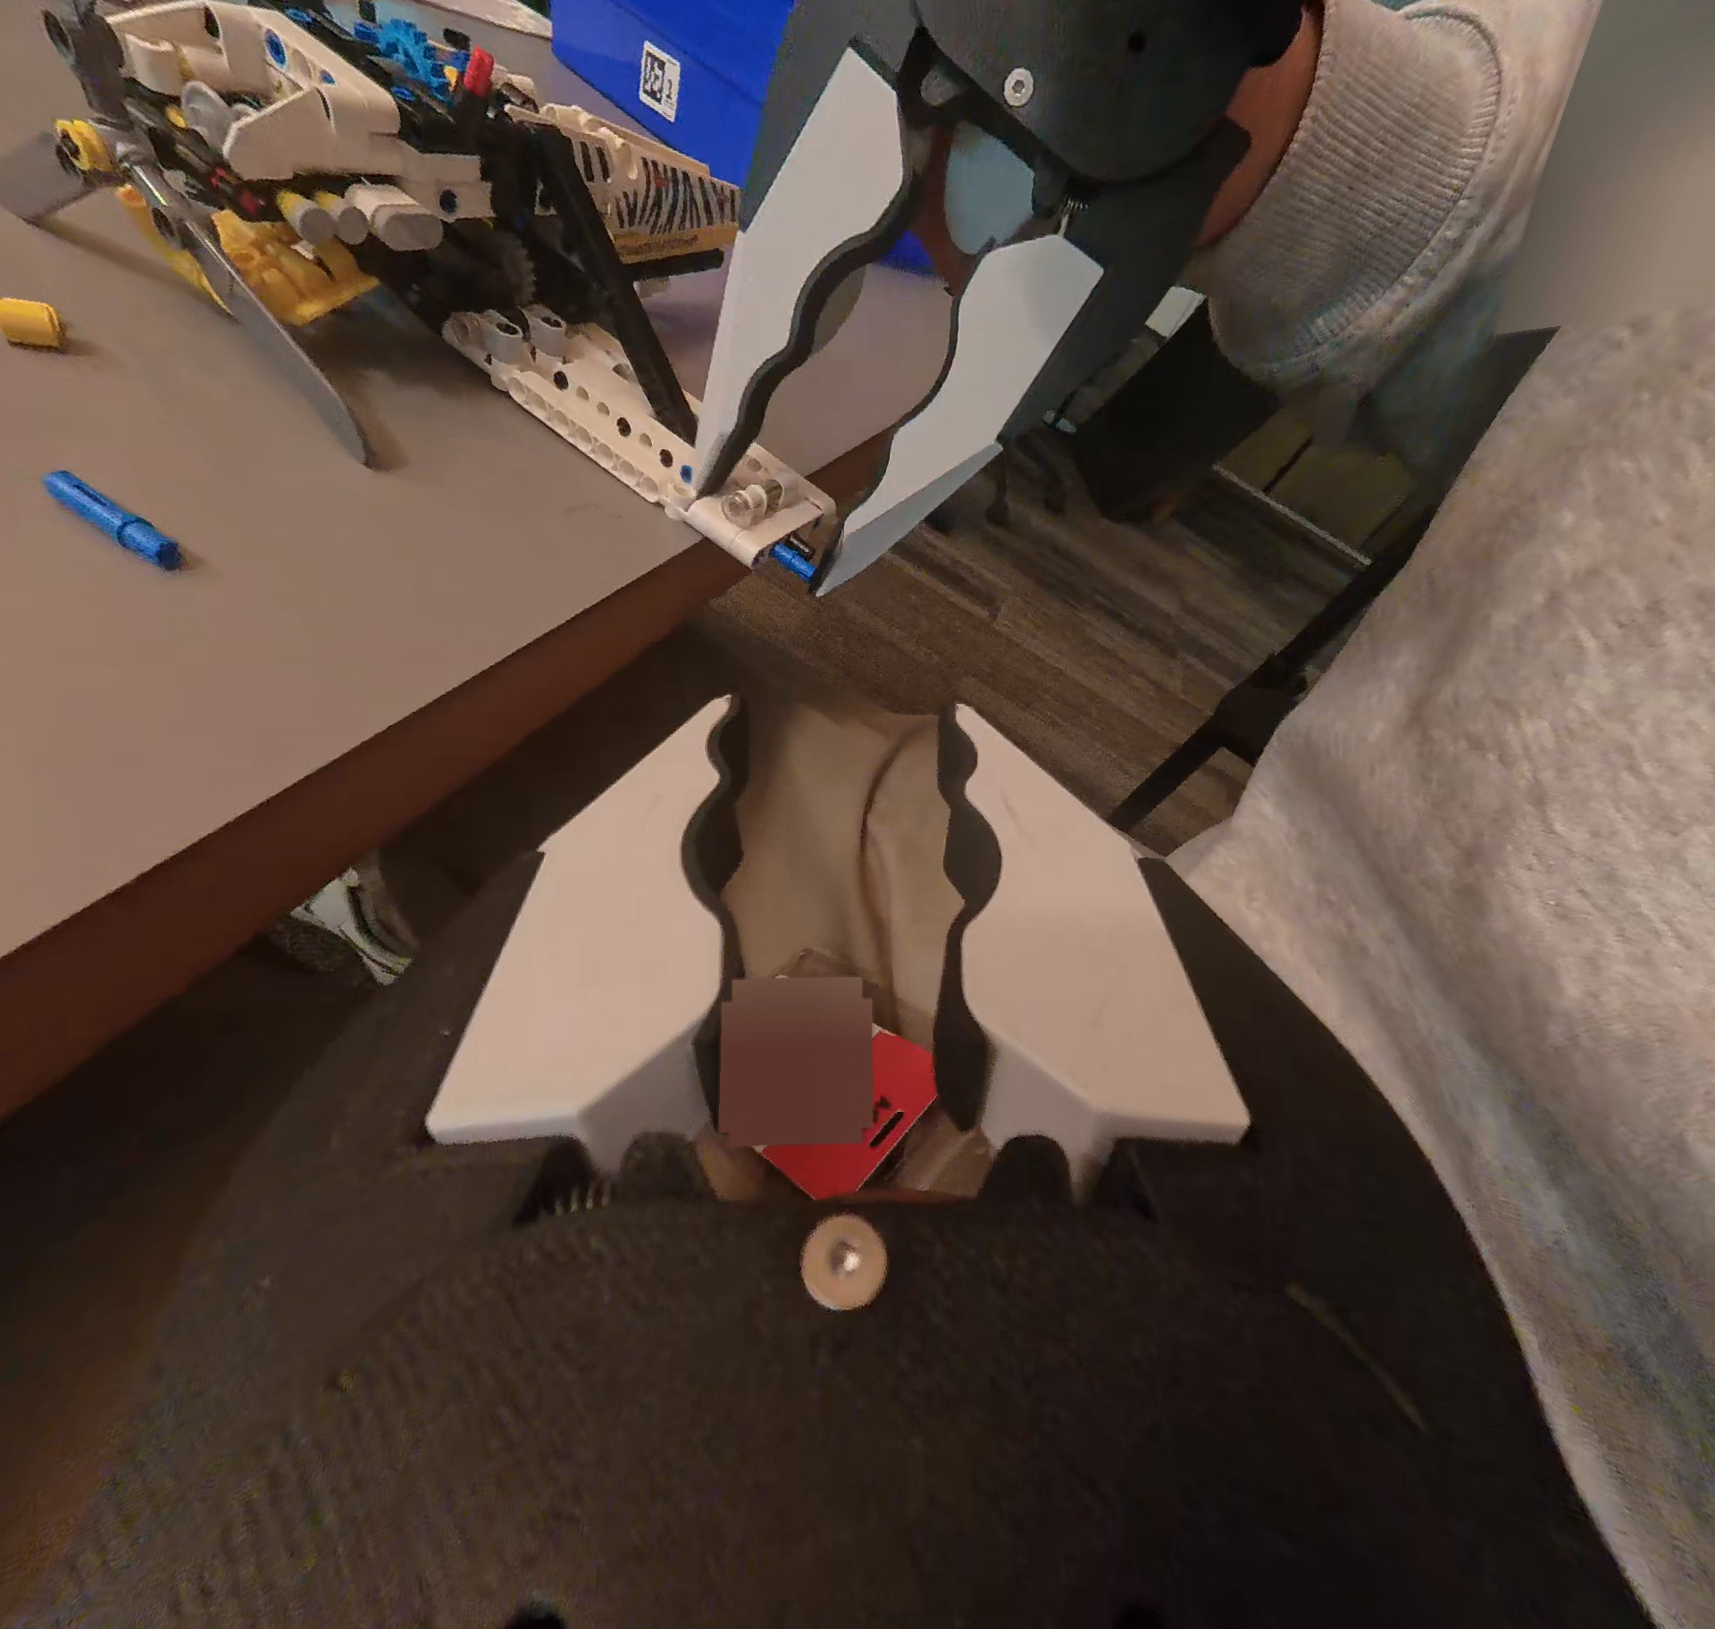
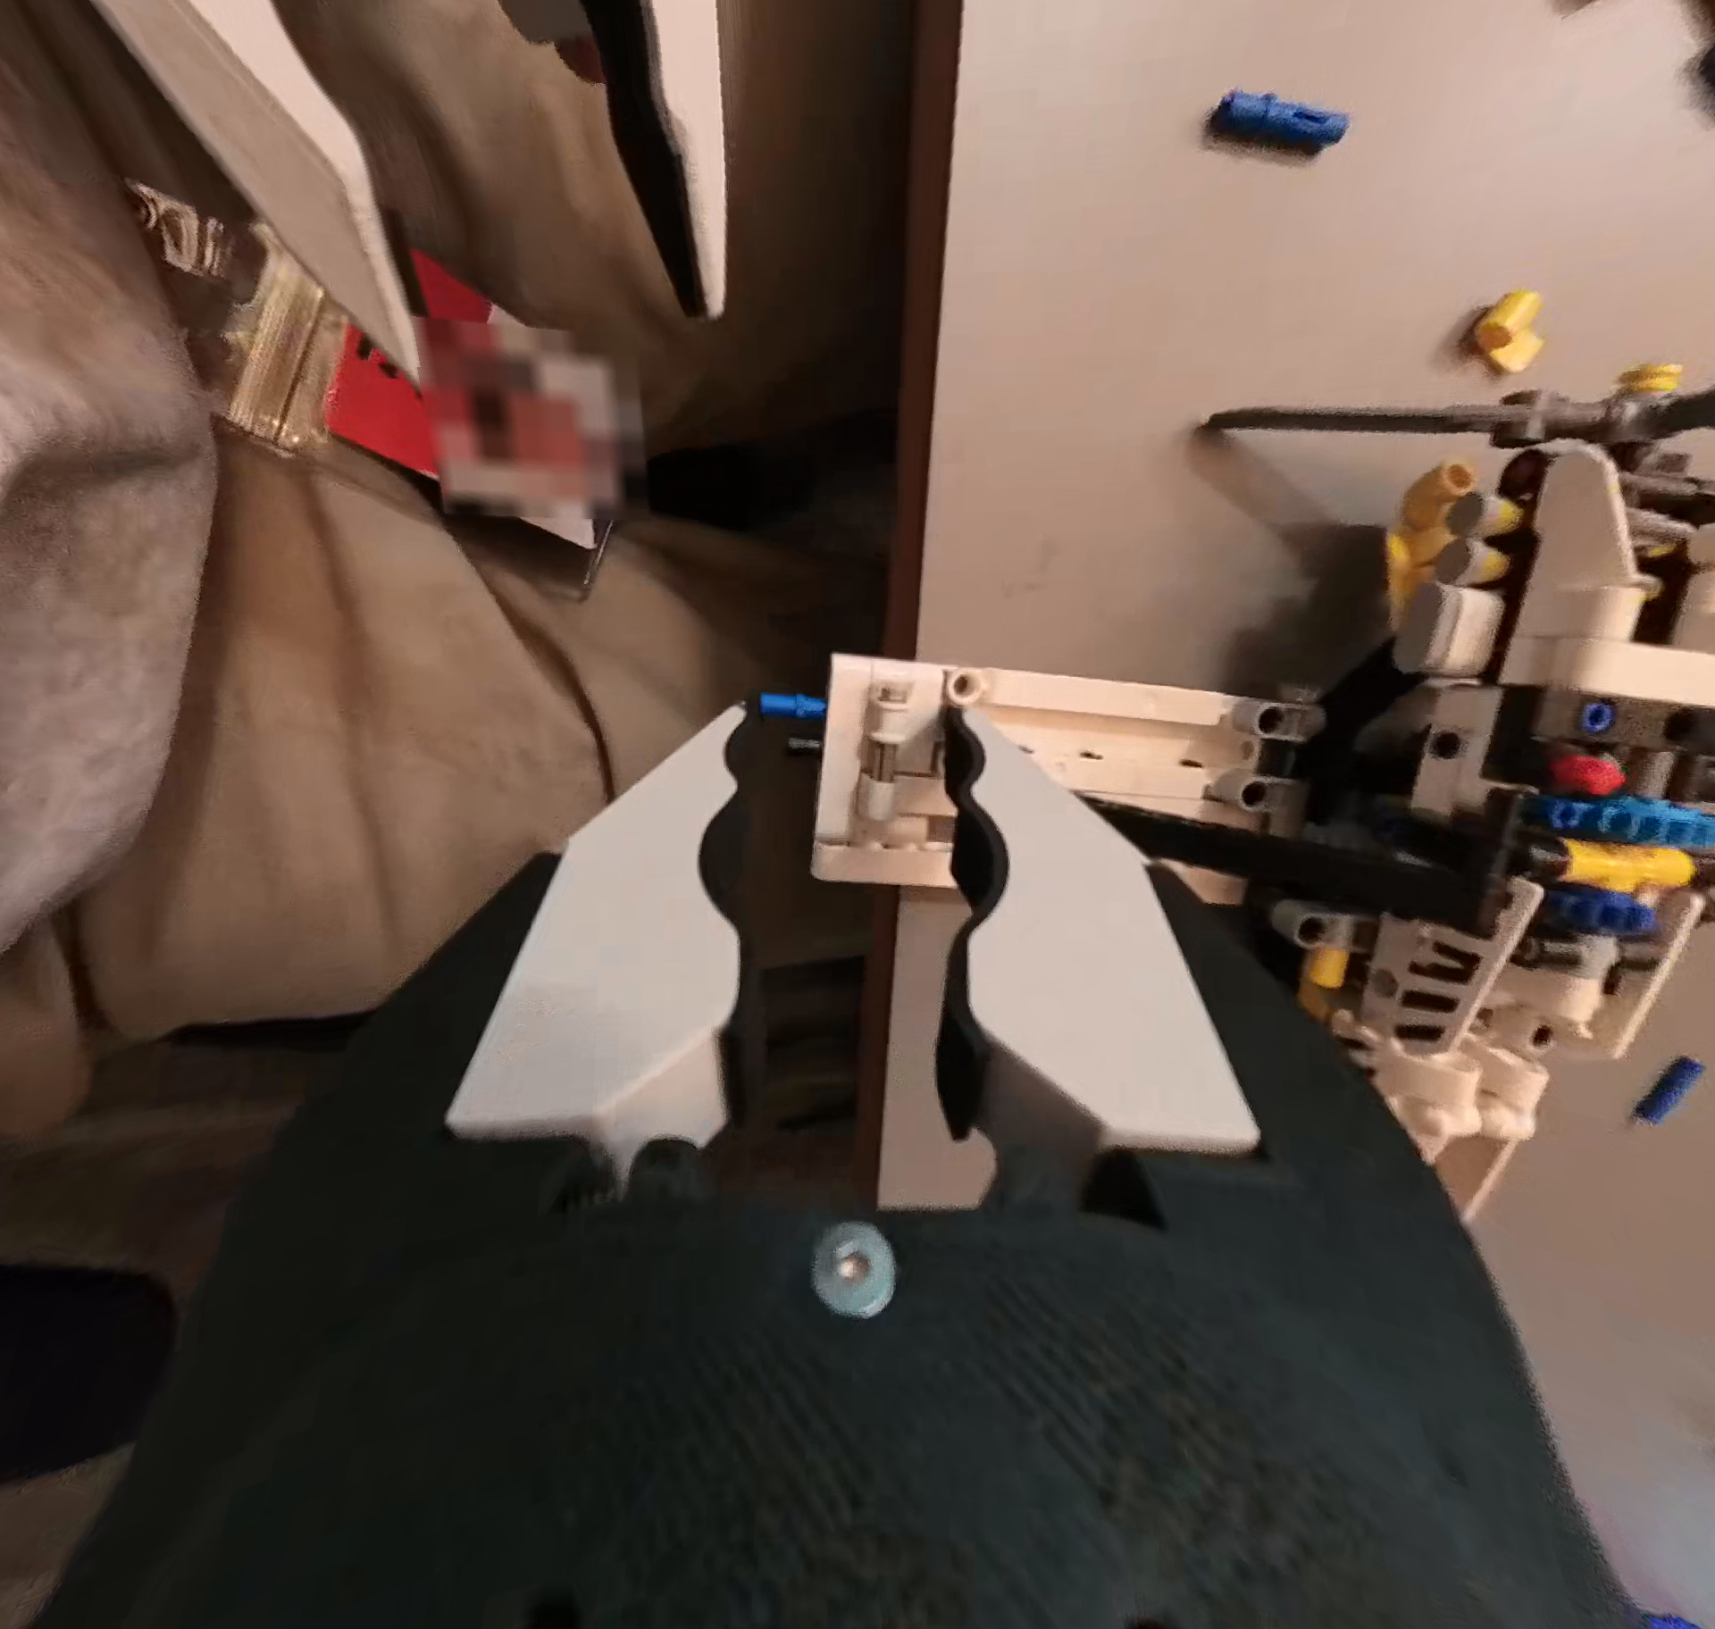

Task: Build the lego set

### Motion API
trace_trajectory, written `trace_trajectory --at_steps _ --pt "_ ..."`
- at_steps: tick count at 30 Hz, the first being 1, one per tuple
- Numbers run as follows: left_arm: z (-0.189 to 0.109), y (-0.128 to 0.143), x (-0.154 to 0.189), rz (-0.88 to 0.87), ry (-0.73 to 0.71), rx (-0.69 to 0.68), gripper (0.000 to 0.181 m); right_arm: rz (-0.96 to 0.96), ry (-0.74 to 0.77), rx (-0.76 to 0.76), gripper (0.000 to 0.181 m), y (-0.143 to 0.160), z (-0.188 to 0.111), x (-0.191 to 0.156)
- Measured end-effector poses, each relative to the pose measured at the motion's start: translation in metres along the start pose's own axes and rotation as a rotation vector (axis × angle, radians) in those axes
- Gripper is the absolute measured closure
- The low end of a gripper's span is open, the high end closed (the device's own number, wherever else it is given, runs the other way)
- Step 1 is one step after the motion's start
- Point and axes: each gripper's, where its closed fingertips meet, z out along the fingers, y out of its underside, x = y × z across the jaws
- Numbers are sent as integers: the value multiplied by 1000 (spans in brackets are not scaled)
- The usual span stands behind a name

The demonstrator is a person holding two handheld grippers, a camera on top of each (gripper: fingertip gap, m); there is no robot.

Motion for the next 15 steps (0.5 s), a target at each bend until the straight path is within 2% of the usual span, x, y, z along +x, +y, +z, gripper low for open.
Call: trace_trajectory --at_steps 15 --pt "-6 -5 -3 -117 50 42 144 93 -76 3 145 -5 0 4"
